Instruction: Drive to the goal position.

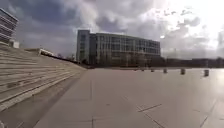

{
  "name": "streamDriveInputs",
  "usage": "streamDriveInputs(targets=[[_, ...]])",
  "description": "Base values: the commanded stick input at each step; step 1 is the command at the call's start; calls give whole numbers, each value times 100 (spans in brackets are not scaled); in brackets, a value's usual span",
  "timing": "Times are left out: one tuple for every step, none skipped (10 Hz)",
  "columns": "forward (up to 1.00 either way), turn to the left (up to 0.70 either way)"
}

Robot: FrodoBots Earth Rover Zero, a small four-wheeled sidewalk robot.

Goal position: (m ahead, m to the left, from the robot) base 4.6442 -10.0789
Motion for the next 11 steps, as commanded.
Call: streamDriveInputs(targets=[[70, 0], [70, 0], [70, 0], [70, -26], [70, -35], [70, -35], [70, -35], [70, -35], [70, -35], [70, -30], [70, 0]])
